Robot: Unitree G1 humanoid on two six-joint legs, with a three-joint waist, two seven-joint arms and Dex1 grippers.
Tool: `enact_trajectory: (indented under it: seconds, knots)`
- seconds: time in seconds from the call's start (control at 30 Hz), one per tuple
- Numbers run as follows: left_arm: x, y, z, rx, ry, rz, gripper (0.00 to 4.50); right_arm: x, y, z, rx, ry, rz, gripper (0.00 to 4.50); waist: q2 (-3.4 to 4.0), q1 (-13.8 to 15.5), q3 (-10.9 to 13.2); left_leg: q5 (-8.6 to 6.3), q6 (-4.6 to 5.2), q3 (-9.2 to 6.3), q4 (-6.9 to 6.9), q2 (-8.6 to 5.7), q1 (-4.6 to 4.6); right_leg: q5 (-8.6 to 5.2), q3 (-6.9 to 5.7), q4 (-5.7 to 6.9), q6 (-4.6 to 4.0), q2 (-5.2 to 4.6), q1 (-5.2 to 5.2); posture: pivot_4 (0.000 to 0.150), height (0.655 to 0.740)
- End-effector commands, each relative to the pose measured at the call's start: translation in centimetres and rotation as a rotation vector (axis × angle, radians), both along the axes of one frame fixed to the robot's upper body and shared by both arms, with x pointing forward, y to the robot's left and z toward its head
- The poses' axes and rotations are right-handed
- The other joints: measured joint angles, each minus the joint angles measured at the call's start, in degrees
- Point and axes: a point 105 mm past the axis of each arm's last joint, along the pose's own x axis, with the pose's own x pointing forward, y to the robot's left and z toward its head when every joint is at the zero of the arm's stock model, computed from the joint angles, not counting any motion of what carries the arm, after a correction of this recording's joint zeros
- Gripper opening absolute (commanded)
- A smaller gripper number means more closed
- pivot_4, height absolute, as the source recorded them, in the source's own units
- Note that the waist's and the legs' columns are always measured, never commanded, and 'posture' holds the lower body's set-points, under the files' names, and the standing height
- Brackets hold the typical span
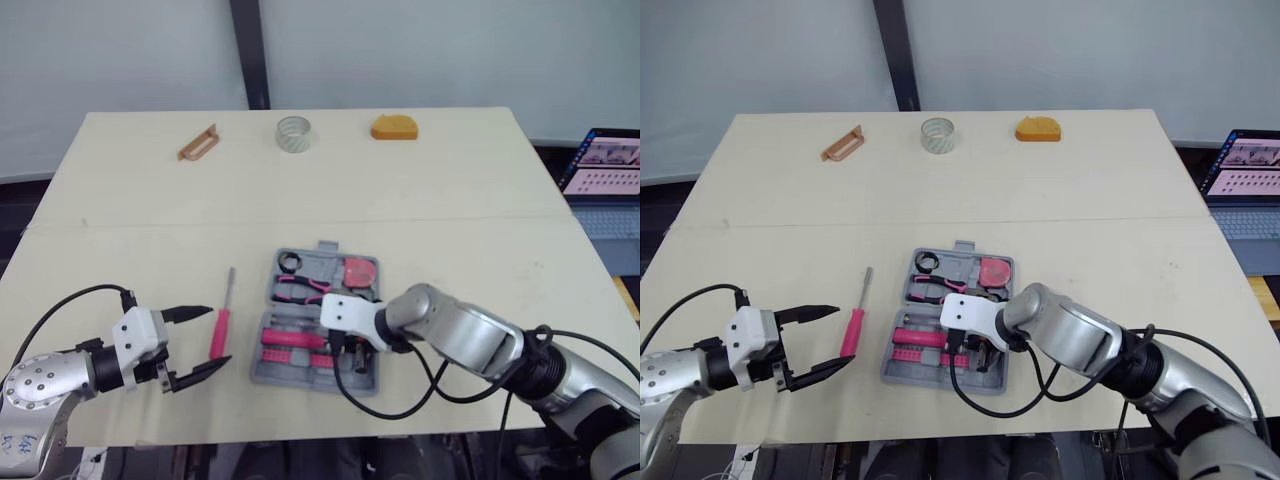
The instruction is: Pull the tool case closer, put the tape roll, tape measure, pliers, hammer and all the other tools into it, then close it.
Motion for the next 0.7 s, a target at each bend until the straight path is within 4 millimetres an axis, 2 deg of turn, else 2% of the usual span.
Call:
enact_trajectory:
  seconds: [0.03,0.4,0.43,0.53,0.67,0.7]
  knots:
    - [0.0,-0.3,0.3,0.007,-0.019,-0.02,4.5,0.0,0.1,0.6,0.016,-0.022,0.01,0.04,0.0,0.0,0.0,0.0,0.0,0.0,0.0,0.0,0.0,0.0,0.0,0.0,0.0,0.0,0.0,0.15,0.74]
    - [0.0,-0.3,0.3,0.009,-0.021,-0.023,4.5,0.0,0.1,0.8,0.026,-0.018,0.006,0.04,0.0,0.0,0.0,0.0,0.0,0.0,0.0,0.0,0.0,0.0,0.0,0.0,0.0,0.0,0.0,0.15,0.74]
    - [0.0,-0.3,0.3,0.009,-0.021,-0.023,4.5,-0.1,0.1,0.9,0.029,-0.015,0.012,0.94,0.0,0.01,0.0,0.0,0.0,0.0,0.0,0.0,0.0,0.0,0.0,0.0,0.0,0.0,0.0,0.15,0.74]
    - [0.0,-0.3,0.3,0.008,-0.019,-0.023,4.5,-0.5,-0.1,1.5,0.041,-0.008,0.025,2.26,0.0,0.02,0.0,0.0,0.0,0.0,0.0,0.0,0.0,0.0,0.0,0.0,0.0,0.0,0.0,0.15,0.74]
    - [-0.1,-0.3,0.2,0.004,-0.014,-0.02,4.5,-1.0,-0.4,3.2,0.084,-0.006,0.039,4.37,0.0,0.07,0.0,0.0,0.0,0.0,0.01,0.0,0.0,0.0,0.0,0.0,0.0,0.0,0.0,0.15,0.74]
    - [-0.1,-0.3,0.2,0.004,-0.014,-0.02,4.5,-1.1,-0.4,3.6,0.095,-0.004,0.042,4.45,0.0,0.09,0.0,0.0,0.0,0.0,0.01,0.0,0.0,0.0,0.0,0.0,0.0,0.0,0.0,0.15,0.74]
